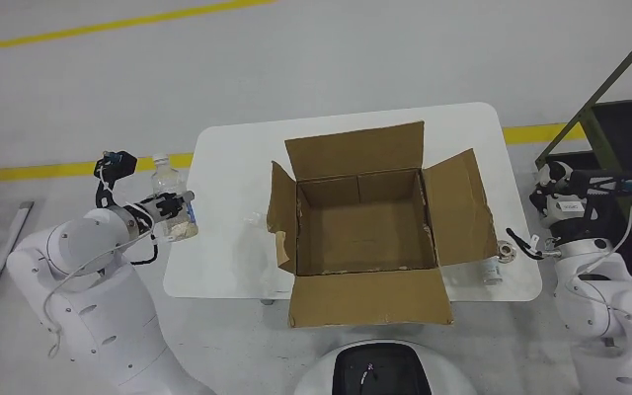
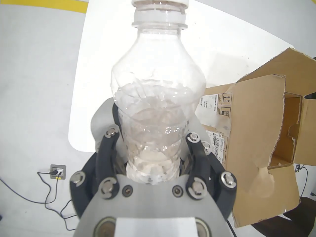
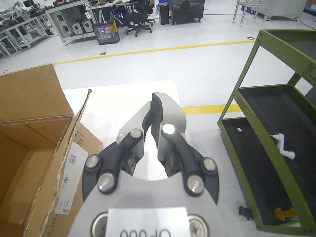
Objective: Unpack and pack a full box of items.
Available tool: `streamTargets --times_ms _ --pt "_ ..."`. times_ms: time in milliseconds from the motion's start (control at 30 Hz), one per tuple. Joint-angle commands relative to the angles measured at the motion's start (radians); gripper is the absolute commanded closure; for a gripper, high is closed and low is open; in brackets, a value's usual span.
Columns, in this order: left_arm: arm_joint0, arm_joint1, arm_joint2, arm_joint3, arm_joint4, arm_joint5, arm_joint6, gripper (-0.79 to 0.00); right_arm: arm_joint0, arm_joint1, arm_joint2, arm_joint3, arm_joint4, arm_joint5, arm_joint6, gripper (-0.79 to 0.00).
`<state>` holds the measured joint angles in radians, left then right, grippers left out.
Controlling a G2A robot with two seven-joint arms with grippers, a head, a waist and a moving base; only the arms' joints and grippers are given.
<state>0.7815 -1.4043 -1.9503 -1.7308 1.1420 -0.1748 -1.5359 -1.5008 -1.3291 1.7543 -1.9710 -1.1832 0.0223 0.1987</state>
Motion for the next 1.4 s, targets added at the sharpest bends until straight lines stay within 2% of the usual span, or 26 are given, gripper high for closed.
streamTargets --times_ms 0,67,233,533,667,1133,1367 --pt "0.008 0.0 0.002 0.001 -0.003 0.002 0.019 0.0 -0.004 0.001 0.0 0.0 -0.001 -0.009 -0.009 0.0" --pt "0.015 0.002 0.016 0.006 -0.018 0.029 0.029 0.0 -0.008 0.002 0.0 -0.004 0.001 -0.026 -0.022 0.0" --pt "-0.033 0.007 0.071 0.002 -0.157 0.079 0.0 0.0 -0.016 0.003 0.008 -0.016 0.016 -0.047 -0.049 0.0" --pt "-0.063 0.022 0.269 -0.034 -0.462 0.156 0.0 0.0 -0.039 0.005 0.031 -0.068 0.069 -0.084 -0.105 0.0" --pt "-0.062 0.04 0.341 -0.051 -0.56 0.17 0.0 0.0 -0.05 0.007 0.04 -0.092 0.087 -0.107 -0.107 0.0" --pt "-0.062 0.042 0.348 -0.049 -0.568 0.172 0.0 0.0 -0.05 0.012 0.003 -0.135 0.118 -0.148 -0.063 0.0" --pt "-0.055 0.042 0.355 -0.053 -0.57 0.171 0.018 0.0 -0.04 0.015 -0.05 -0.131 0.064 -0.165 -0.02 0.0"
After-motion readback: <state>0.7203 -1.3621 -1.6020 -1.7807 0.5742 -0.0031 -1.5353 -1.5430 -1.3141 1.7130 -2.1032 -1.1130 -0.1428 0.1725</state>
